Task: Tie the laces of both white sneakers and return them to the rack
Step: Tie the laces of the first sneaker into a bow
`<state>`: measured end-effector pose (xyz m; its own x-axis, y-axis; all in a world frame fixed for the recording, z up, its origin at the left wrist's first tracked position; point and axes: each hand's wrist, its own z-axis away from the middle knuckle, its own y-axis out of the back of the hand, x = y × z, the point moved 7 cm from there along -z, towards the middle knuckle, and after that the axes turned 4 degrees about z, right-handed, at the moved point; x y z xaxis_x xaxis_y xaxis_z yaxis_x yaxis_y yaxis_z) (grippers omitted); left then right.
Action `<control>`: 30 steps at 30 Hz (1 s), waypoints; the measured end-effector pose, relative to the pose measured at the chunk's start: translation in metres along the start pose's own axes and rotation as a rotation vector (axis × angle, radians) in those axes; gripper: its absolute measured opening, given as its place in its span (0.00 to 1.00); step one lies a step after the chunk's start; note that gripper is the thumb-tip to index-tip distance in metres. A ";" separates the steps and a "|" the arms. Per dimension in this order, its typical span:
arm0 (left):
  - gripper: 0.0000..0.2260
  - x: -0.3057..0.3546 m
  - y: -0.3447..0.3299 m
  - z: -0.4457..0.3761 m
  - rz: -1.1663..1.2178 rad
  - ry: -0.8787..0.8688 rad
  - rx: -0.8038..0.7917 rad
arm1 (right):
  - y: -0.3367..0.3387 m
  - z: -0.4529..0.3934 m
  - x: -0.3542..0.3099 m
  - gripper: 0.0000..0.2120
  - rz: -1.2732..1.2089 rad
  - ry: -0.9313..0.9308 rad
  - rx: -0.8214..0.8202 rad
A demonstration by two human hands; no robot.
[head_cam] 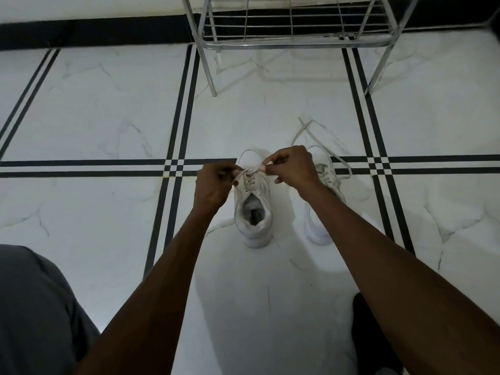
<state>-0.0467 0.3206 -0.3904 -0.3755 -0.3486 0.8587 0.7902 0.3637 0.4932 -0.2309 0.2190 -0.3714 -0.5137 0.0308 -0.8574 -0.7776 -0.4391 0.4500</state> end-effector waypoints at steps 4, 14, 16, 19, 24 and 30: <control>0.05 -0.022 0.015 0.004 -0.227 0.025 0.034 | 0.027 -0.008 0.034 0.08 0.141 -0.267 0.074; 0.07 -0.022 0.026 0.020 -0.528 -0.062 0.051 | 0.025 -0.003 0.025 0.10 0.547 -0.255 0.171; 0.07 -0.023 0.025 0.023 -0.579 -0.063 0.060 | 0.023 -0.003 0.025 0.10 0.578 -0.237 0.171; 0.07 -0.027 0.022 0.025 -0.611 -0.036 0.066 | 0.019 -0.001 0.024 0.13 0.655 -0.229 0.161; 0.08 -0.034 0.019 0.028 -0.552 0.039 0.058 | 0.014 -0.002 0.020 0.10 0.746 -0.151 0.143; 0.09 -0.029 0.020 0.026 -0.452 0.035 0.048 | 0.011 -0.009 0.021 0.08 0.708 -0.048 0.073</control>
<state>-0.0327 0.3601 -0.4023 -0.6606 -0.5104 0.5506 0.5268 0.2074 0.8243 -0.2473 0.2068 -0.3871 -0.9185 -0.1989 -0.3418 -0.2727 -0.3073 0.9117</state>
